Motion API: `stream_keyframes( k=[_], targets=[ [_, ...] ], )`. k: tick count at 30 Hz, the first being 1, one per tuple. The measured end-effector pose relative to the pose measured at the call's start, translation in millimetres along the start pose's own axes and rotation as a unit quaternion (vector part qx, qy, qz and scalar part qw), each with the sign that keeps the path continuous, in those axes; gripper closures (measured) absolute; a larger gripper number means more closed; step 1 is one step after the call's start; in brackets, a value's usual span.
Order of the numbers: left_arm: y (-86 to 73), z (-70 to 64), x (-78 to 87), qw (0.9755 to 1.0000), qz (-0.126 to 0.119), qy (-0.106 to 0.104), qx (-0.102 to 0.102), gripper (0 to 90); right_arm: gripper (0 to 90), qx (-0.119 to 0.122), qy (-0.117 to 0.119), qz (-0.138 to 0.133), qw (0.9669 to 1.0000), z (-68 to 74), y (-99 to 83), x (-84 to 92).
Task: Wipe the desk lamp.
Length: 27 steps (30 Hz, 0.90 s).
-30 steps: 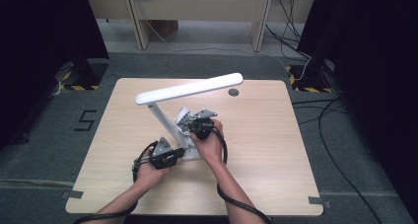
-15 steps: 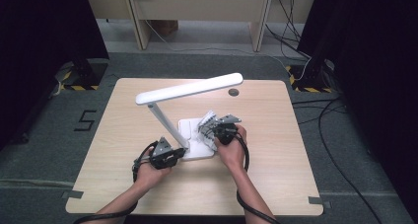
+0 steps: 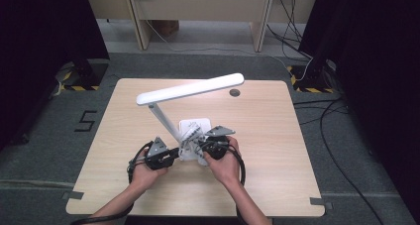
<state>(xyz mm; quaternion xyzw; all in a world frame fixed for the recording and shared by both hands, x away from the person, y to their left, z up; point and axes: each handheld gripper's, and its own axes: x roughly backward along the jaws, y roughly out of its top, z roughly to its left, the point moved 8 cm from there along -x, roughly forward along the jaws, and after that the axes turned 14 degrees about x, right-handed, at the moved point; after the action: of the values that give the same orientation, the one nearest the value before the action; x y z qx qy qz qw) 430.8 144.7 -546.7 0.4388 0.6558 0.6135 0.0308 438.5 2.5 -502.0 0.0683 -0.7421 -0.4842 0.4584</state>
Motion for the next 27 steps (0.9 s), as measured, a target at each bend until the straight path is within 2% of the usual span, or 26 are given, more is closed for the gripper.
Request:
stream_keyframes(
  k=[4, 5, 7, 10, 15, 19, 23, 27],
  targets=[
    [1.0, 2.6, 0.4, 1.0000, -0.002, 0.002, 0.006, 80.4, 81.2, -0.006, 0.021, 0.017, 0.9996, 12.9, -5.1, -5.9],
    [1.0, 2.6, 0.4, 1.0000, -0.002, 0.002, 0.006, 80.3, 81.2, -0.006, 0.021, 0.017, 0.9996, 12.9, -5.1, -5.9],
    [1.1, 0.5, -0.8, 1.0000, -0.002, -0.001, 0.004, 79.9, 81.2, -0.022, 0.025, 0.026, 0.9991, 13.1, -11.6, -11.6],
    [1.6, -1.8, -2.9, 1.0000, -0.004, -0.004, 0.004, 77.2, 81.2, -0.028, 0.023, 0.034, 0.9988, 10.6, -17.6, -15.6],
    [2.7, -7.3, -3.2, 0.9999, -0.005, -0.012, -0.001, 69.6, 81.2, -0.028, 0.000, 0.044, 0.9986, -1.5, -26.2, -13.0],
    [2.5, -10.2, -2.8, 0.9999, -0.005, -0.010, -0.007, 63.6, 81.2, -0.032, -0.017, 0.049, 0.9981, -11.9, -30.5, -7.2],
    [6.2, -13.9, -3.5, 0.9999, -0.011, -0.003, -0.005, 55.7, 81.1, -0.050, -0.051, 0.048, 0.9963, -32.6, -33.1, 4.7],
    [11.8, -14.2, -4.2, 0.9997, -0.022, 0.005, 0.008, 50.7, 81.1, -0.061, -0.090, 0.039, 0.9933, -52.1, -31.9, 12.7]
  ],
)
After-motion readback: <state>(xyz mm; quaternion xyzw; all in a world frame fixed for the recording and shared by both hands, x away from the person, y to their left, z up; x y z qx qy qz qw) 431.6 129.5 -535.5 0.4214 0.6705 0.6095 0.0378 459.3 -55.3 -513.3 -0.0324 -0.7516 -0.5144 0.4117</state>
